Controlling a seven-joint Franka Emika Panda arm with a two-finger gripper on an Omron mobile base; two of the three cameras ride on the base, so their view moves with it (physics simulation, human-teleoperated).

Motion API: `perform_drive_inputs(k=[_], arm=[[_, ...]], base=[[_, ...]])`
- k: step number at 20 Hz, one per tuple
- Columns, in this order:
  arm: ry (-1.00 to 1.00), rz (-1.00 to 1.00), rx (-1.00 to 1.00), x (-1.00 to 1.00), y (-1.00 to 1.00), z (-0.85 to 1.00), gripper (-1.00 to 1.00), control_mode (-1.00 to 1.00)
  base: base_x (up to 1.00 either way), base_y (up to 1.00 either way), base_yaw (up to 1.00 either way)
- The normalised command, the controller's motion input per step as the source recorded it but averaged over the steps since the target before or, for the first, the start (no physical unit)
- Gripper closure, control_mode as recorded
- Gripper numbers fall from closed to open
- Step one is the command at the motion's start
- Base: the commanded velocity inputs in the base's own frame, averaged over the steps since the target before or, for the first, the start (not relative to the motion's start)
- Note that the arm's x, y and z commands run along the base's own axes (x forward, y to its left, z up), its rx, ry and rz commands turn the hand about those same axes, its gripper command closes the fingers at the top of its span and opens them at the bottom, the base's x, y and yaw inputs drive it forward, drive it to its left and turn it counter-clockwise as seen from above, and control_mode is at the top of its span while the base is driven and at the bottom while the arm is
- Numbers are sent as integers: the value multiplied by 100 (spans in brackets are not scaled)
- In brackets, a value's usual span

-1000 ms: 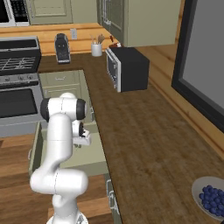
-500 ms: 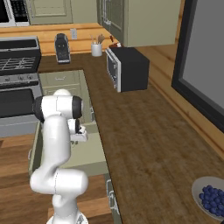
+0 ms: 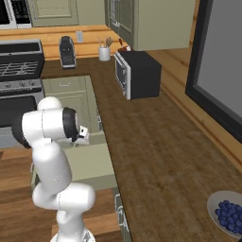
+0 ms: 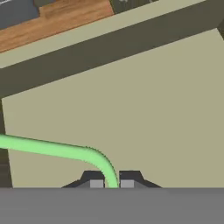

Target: Take a straw from the drawer in front and place it inside the glass cup on the dining counter.

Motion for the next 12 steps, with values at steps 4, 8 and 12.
perform_drive_inputs(k=[4, 8, 12], arm=[[-13, 6, 11, -20, 0, 100, 100, -100], [-6, 9, 8, 0, 0, 100, 100, -100], [0, 8, 2, -15, -4, 100, 100, -100]], base=[[0, 0, 0], [0, 0, 0], [0, 0, 0]])
